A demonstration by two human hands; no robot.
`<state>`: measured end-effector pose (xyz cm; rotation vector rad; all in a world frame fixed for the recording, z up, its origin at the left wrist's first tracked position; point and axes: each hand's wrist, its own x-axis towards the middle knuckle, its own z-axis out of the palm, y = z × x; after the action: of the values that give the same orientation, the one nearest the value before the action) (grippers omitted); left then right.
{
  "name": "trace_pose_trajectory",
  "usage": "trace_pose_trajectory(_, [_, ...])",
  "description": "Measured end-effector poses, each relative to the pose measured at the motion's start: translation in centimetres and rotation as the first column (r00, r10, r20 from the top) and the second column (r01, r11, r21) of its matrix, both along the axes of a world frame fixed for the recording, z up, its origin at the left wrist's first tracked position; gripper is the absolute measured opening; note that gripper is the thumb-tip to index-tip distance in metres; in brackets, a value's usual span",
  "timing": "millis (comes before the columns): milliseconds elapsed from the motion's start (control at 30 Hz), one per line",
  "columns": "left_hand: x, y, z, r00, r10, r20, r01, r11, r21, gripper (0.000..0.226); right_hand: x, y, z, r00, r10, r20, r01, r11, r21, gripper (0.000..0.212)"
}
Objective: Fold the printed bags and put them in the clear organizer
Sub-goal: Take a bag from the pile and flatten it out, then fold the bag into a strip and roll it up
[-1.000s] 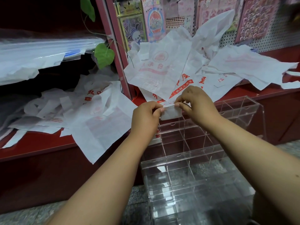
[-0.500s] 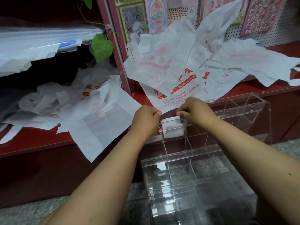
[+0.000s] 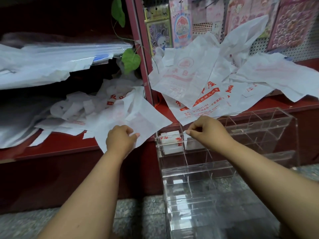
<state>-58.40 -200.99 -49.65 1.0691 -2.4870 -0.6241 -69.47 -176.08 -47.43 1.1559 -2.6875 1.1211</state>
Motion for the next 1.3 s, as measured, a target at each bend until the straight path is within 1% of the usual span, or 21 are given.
trace_pose_trajectory(67, [0.1, 0.1, -0.2, 0.999, -0.019, -0.038, 0.019, 1.000, 0.006, 0.018, 1.0, -0.1, 0.1, 1.000, 0.015, 0.015, -0.015, 1.000, -0.010, 0.018])
trace_pose_trajectory(233, [-0.6, 0.8, 1.0, 0.989, -0.001, -0.150, 0.021, 0.991, 0.130, 0.034, 2.5, -0.4, -0.5, 0.975, 0.036, 0.221, -0.013, 0.995, -0.103, 0.025])
trace_pose_trajectory(300, [-1.0, 2.4, 2.0, 0.973, -0.002, -0.230, 0.042, 0.985, 0.167, 0.042, 3.0, -0.7, -0.7, 0.931, 0.079, 0.355, -0.018, 0.985, -0.170, 0.035])
trace_pose_trajectory(333, [-1.3, 3.5, 2.6, 0.963, -0.015, -0.268, 0.068, 0.980, 0.188, 0.042, 3.2, -0.8, -0.6, 0.879, 0.110, 0.464, -0.005, 0.975, -0.222, 0.044])
trace_pose_trajectory(367, [-1.6, 4.7, 2.9, 0.957, -0.029, -0.289, 0.097, 0.969, 0.225, 0.039, 3.3, -1.1, -0.5, 0.798, 0.146, 0.584, 0.023, 0.962, -0.273, 0.052])
trace_pose_trajectory(433, [-2.0, 7.0, 3.0, 0.947, -0.065, -0.316, 0.168, 0.935, 0.312, 0.031, 3.6, -1.3, -0.2, 0.631, 0.184, 0.754, 0.113, 0.939, -0.324, 0.055])
trace_pose_trajectory(467, [-2.2, 8.1, 2.9, 0.940, -0.079, -0.331, 0.205, 0.909, 0.364, 0.029, 3.7, -1.3, 0.0, 0.580, 0.183, 0.793, 0.158, 0.931, -0.330, 0.051])
trace_pose_trajectory(567, [-2.2, 9.9, 2.1, 0.940, -0.097, -0.328, 0.259, 0.828, 0.497, 0.026, 3.4, -1.0, 0.2, 0.528, 0.208, 0.824, 0.272, 0.877, -0.395, 0.030])
trace_pose_trajectory(667, [-2.0, 10.8, 2.4, 0.939, -0.073, -0.336, 0.270, 0.762, 0.588, 0.028, 2.5, -0.6, 0.0, 0.579, 0.140, 0.804, 0.373, 0.831, -0.413, 0.013])
trace_pose_trajectory(733, [-1.9, 10.0, 3.4, 0.926, 0.023, -0.378, 0.241, 0.734, 0.635, 0.023, 1.6, -0.1, -0.4, 0.592, 0.033, 0.805, 0.437, 0.826, -0.355, 0.015])
trace_pose_trajectory(767, [-1.7, 9.0, 3.9, 0.916, 0.066, -0.395, 0.210, 0.762, 0.613, 0.021, 1.1, 0.1, -0.5, 0.581, -0.019, 0.813, 0.467, 0.826, -0.314, 0.016])
trace_pose_trajectory(833, [-1.1, 5.9, 4.2, 0.912, 0.080, -0.403, 0.114, 0.892, 0.437, 0.024, -0.1, 0.7, -0.9, 0.553, -0.118, 0.825, 0.518, 0.824, -0.229, 0.013])
trace_pose_trajectory(900, [-0.4, 2.8, 3.6, 0.963, 0.075, -0.259, -0.028, 0.983, 0.180, 0.027, -0.8, 1.3, -1.0, 0.527, -0.189, 0.829, 0.557, 0.813, -0.168, 0.015])
trace_pose_trajectory(933, [-0.3, 1.6, 2.9, 0.984, 0.095, -0.150, -0.081, 0.992, 0.095, 0.031, -1.0, 1.5, -1.0, 0.520, -0.206, 0.829, 0.563, 0.813, -0.151, 0.017])
trace_pose_trajectory(1000, [-0.5, -0.2, 1.3, 0.993, 0.115, 0.039, -0.117, 0.992, 0.056, 0.046, -1.4, 1.8, -1.2, 0.516, -0.210, 0.830, 0.558, 0.818, -0.140, 0.015])
trace_pose_trajectory(1067, [-1.0, -0.9, 0.0, 0.982, 0.127, 0.143, -0.135, 0.990, 0.049, 0.060, -1.5, 2.0, -1.3, 0.513, -0.228, 0.828, 0.553, 0.825, -0.115, 0.015])
trace_pose_trajectory(1100, [-1.1, -0.8, -0.4, 0.977, 0.134, 0.166, -0.139, 0.990, 0.017, 0.060, -1.6, 1.9, -1.4, 0.512, -0.239, 0.825, 0.555, 0.825, -0.106, 0.018])
trace_pose_trajectory(1167, [-1.3, -0.2, -0.6, 0.976, 0.161, 0.144, -0.160, 0.987, -0.017, 0.042, -1.6, 1.8, -1.7, 0.515, -0.248, 0.821, 0.564, 0.819, -0.107, 0.024])
trace_pose_trajectory(1200, [-1.2, 0.2, -0.4, 0.979, 0.172, 0.111, -0.174, 0.985, 0.010, 0.031, -1.7, 1.8, -1.7, 0.520, -0.248, 0.817, 0.565, 0.818, -0.112, 0.027])
trace_pose_trajectory(1233, [-1.3, 0.2, -0.3, 0.985, 0.163, 0.054, -0.166, 0.984, 0.070, 0.024, -1.7, 1.7, -1.8, 0.525, -0.242, 0.816, 0.562, 0.818, -0.119, 0.027])
trace_pose_trajectory(1300, [-1.3, 0.4, 0.4, 0.982, 0.148, -0.117, -0.115, 0.961, 0.253, 0.031, -1.9, 1.8, -1.9, 0.549, -0.223, 0.805, 0.551, 0.821, -0.148, 0.022])
